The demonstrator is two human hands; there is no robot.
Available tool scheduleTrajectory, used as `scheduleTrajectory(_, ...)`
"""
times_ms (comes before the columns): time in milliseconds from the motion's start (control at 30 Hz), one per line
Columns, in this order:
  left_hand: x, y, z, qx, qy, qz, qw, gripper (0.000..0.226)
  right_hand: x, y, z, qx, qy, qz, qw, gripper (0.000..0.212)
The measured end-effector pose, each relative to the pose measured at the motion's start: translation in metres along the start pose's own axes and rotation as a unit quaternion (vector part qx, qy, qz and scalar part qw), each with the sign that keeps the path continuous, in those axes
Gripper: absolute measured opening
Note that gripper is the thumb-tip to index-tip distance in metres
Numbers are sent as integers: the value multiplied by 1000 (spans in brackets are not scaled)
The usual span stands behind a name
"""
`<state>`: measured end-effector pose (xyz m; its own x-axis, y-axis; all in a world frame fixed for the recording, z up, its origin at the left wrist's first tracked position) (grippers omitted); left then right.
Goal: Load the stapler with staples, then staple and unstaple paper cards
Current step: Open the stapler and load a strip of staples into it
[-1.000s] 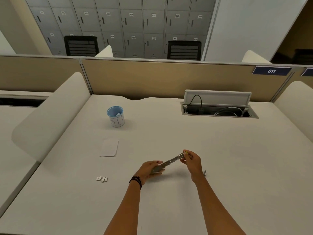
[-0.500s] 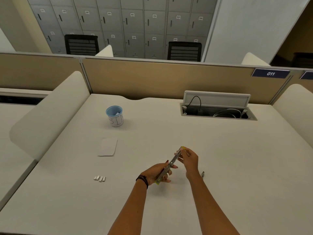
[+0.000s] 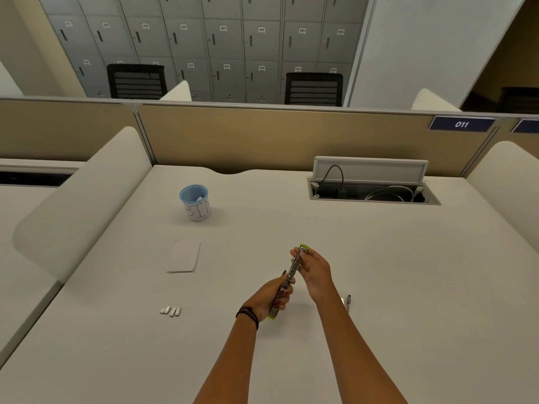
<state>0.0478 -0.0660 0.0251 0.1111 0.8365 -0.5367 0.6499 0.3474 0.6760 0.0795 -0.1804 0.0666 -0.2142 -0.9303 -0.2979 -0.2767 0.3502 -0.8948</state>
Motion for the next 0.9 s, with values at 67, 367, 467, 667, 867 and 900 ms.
scheduleTrajectory(67, -1, 0, 0, -2, -2, -2, 1000, 36, -2, -1, 1, -1, -9, 19, 1000, 19)
scheduleTrajectory(367, -5, 4, 0, -30, 13, 6, 999, 37, -9, 0, 4, -9, -66, 17, 998, 41)
scheduleTrajectory(467, -6, 5, 0, -32, 20, 0, 999, 37, -11, 0, 4, -19, -77, 30, 996, 47)
scheduleTrajectory(667, -6, 6, -2, -36, 37, -25, 998, 36, -17, -2, 1, -43, -99, 43, 993, 54)
scheduleTrajectory(867, -2, 9, -2, -49, 54, -50, 996, 36, -20, 0, -2, -40, -123, 18, 991, 53)
scheduleTrajectory(900, -2, 10, -2, -52, 57, -54, 996, 36, -20, 0, -3, -32, -127, -1, 991, 50)
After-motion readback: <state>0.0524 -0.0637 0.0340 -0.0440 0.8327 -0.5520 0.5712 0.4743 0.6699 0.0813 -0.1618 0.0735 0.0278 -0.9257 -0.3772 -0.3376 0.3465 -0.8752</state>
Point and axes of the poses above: each hand's wrist, its own z-axis towards the middle knuckle, its own x-axis out of the back of the hand, y = z × x, the point moved 5 cm from there along z, towards the middle knuckle, and after that the axes turned 14 degrees about -z, right-handed, at the moved point
